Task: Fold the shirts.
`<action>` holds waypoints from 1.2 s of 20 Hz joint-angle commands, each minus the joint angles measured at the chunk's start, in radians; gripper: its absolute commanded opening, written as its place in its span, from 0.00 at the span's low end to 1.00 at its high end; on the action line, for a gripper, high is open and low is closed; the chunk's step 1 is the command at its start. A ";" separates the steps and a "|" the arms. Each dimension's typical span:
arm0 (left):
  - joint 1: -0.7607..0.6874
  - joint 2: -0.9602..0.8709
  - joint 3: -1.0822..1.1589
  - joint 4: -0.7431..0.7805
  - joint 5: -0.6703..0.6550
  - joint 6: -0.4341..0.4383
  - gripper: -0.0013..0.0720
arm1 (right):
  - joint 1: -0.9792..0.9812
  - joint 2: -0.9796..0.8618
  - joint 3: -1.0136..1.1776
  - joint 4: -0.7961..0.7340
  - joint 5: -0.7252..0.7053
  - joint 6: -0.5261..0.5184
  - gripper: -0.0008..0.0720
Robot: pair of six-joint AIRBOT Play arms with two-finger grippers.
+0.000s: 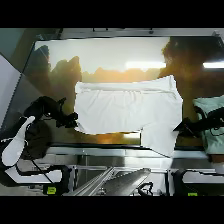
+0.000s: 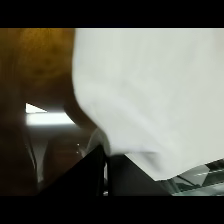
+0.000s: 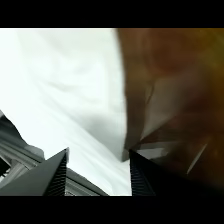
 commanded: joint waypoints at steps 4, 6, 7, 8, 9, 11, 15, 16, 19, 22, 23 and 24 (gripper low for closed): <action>0.001 0.001 0.068 0.014 0.047 0.001 0.48 | 0.104 -0.024 -0.008 0.018 0.084 -0.037 0.58; 0.010 0.000 0.085 0.048 0.066 0.001 0.98 | 0.102 -0.024 -0.008 0.016 0.081 -0.037 0.58; 0.023 0.000 0.092 0.079 0.073 0.001 0.98 | 0.102 -0.024 -0.008 0.017 0.080 -0.037 0.58; 0.050 0.000 0.095 0.095 0.069 0.000 0.98 | 0.102 -0.024 -0.008 0.017 0.077 -0.037 0.58; 0.087 -0.002 0.094 0.070 0.061 0.000 0.98 | 0.102 -0.024 -0.008 0.017 0.077 -0.037 0.58; 0.159 -0.030 0.094 -0.084 0.073 0.082 0.98 | 0.102 -0.024 -0.008 0.017 0.081 -0.037 0.58; 0.150 -0.105 0.094 -0.148 0.130 0.168 0.98 | 0.102 -0.024 -0.008 0.017 0.081 -0.036 0.58; 0.129 -0.119 0.093 -0.148 0.140 0.180 0.98 | 0.102 -0.024 -0.008 0.017 0.081 -0.036 0.58; 0.066 -0.155 0.092 -0.148 0.170 0.202 0.98 | 0.102 -0.024 -0.008 0.017 0.081 -0.037 0.58; 0.015 -0.187 0.093 -0.148 0.171 0.202 0.41 | 0.103 -0.024 -0.008 0.018 0.077 -0.037 0.58; 0.002 -0.188 0.093 -0.145 0.169 0.206 0.13 | 0.103 -0.024 -0.008 0.018 0.076 -0.037 0.58; -0.006 -0.185 0.095 -0.145 0.171 0.219 0.06 | 0.105 -0.024 -0.008 0.021 0.071 -0.037 0.55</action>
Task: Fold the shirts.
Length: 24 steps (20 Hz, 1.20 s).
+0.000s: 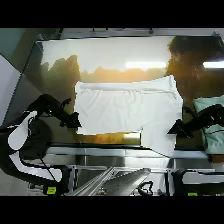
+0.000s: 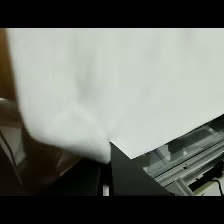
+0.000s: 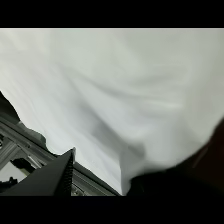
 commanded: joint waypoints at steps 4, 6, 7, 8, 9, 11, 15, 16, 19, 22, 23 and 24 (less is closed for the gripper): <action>-0.016 0.062 0.003 0.014 -0.010 0.019 0.04 | 0.003 0.014 0.000 0.024 0.086 -0.007 0.05; 0.008 0.121 0.002 0.090 -0.005 -0.032 0.04 | -0.001 0.057 0.000 -0.024 0.132 0.076 0.04; 0.016 0.151 0.002 0.152 0.013 -0.058 0.04 | -0.001 0.086 0.000 -0.104 0.140 0.161 0.04; 0.023 0.177 0.000 0.207 0.039 -0.075 0.04 | -0.001 0.115 -0.001 -0.204 0.130 0.259 0.05; 0.024 0.199 0.000 0.256 0.066 -0.092 0.04 | 0.000 0.145 -0.002 -0.309 0.107 0.354 0.04; 0.024 0.225 0.000 0.353 0.114 -0.104 0.04 | 0.000 0.208 -0.002 -0.466 0.053 0.448 0.04; 0.013 0.227 0.015 0.360 0.096 -0.105 0.04 | 0.003 0.301 0.011 -0.222 0.144 0.292 0.05; 0.002 0.227 0.037 0.360 0.072 -0.121 0.04 | 0.006 0.299 0.036 -0.088 0.175 0.229 0.05; -0.021 0.204 0.163 0.360 0.037 -0.156 0.04 | 0.077 0.283 0.138 0.078 0.303 0.158 0.05; -0.055 0.114 0.317 0.359 0.002 -0.192 0.04 | 0.169 0.205 0.276 0.076 0.408 0.167 0.05; -0.071 0.084 0.359 0.360 -0.019 -0.201 0.04 | 0.189 0.168 0.313 0.076 0.436 0.181 0.05; -0.084 0.048 0.406 0.361 -0.035 -0.208 0.04 | 0.206 0.129 0.345 0.076 0.459 0.194 0.05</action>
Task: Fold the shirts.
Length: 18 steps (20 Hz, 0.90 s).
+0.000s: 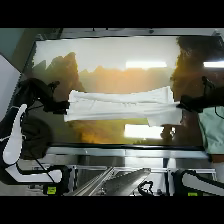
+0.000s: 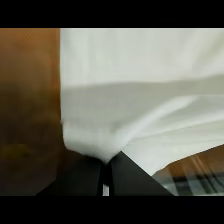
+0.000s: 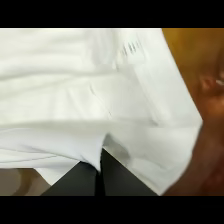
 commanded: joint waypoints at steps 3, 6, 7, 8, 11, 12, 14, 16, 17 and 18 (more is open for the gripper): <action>-0.043 -0.187 0.251 0.000 -0.053 -0.050 0.04 | 0.089 -0.202 0.180 0.054 0.138 0.005 0.05; -0.043 -0.301 0.366 -0.001 -0.037 -0.052 0.04 | 0.090 -0.296 0.233 0.054 0.144 0.002 0.05; -0.043 -0.332 0.398 -0.001 -0.022 -0.053 0.04 | 0.089 -0.311 0.237 0.053 0.153 0.002 0.05; -0.043 -0.359 0.425 -0.002 -0.008 -0.060 0.04 | 0.089 -0.319 0.237 0.049 0.170 -0.003 0.05; -0.043 -0.401 0.478 -0.002 0.007 -0.067 0.04 | 0.087 -0.324 0.240 0.050 0.204 -0.025 0.06; -0.043 -0.406 0.496 -0.002 0.014 -0.067 0.04 | 0.088 -0.324 0.242 0.051 0.200 -0.028 0.08; -0.043 -0.407 0.529 -0.036 0.018 -0.065 0.33 | 0.087 -0.323 0.256 0.048 0.146 -0.029 0.66; -0.043 -0.408 0.570 -0.105 0.018 -0.063 0.98 | 0.065 -0.323 0.299 0.030 0.050 -0.048 0.82; -0.043 -0.408 0.592 -0.120 0.018 -0.063 0.98 | 0.045 -0.324 0.323 0.023 0.014 -0.048 0.86; -0.043 -0.408 0.611 -0.135 0.017 -0.063 0.98 | 0.019 -0.326 0.342 0.028 0.000 -0.048 0.92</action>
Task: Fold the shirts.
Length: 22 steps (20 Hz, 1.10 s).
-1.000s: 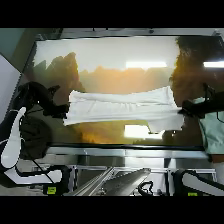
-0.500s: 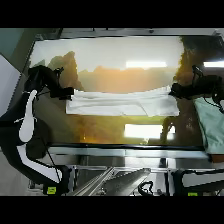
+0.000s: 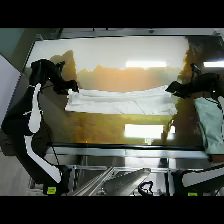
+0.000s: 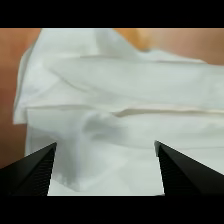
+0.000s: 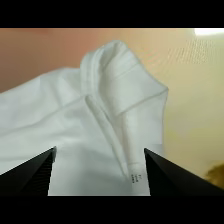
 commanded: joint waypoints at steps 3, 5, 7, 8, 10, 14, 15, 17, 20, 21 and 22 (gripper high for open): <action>0.000 -0.006 0.106 -0.088 0.021 0.003 0.98 | -0.098 -0.042 0.056 0.025 -0.107 -0.013 0.98; 0.000 -0.006 0.146 -0.086 0.067 0.003 0.98 | -0.122 -0.091 0.056 0.088 -0.186 -0.055 0.98; 0.000 -0.006 0.194 -0.086 0.105 0.001 0.98 | -0.127 -0.133 0.056 0.191 -0.240 -0.132 0.98; 0.000 -0.006 0.217 -0.087 0.122 -0.003 0.98 | -0.126 -0.150 0.057 0.227 -0.250 -0.156 0.98; 0.000 0.001 0.237 -0.089 0.139 -0.014 0.98 | -0.126 -0.185 0.069 0.241 -0.255 -0.163 0.98; 0.000 0.043 0.178 -0.163 0.109 -0.021 0.98 | -0.117 -0.251 0.121 0.259 -0.342 -0.163 0.98; 0.000 0.046 0.177 -0.187 0.106 -0.021 0.98 | -0.113 -0.259 0.127 0.259 -0.342 -0.163 0.97; -0.020 0.046 0.177 -0.250 0.091 -0.021 0.98 | -0.101 -0.262 0.131 0.259 -0.331 -0.172 0.81; -0.075 0.046 0.177 -0.252 0.011 -0.019 0.98 | -0.088 -0.262 0.166 0.259 -0.330 -0.230 0.09; -0.092 0.046 0.177 -0.253 -0.019 -0.019 0.84 | -0.086 -0.262 0.184 0.260 -0.331 -0.229 0.05; -0.120 0.046 0.177 -0.254 -0.043 -0.019 0.62 | -0.081 -0.261 0.203 0.259 -0.331 -0.219 0.04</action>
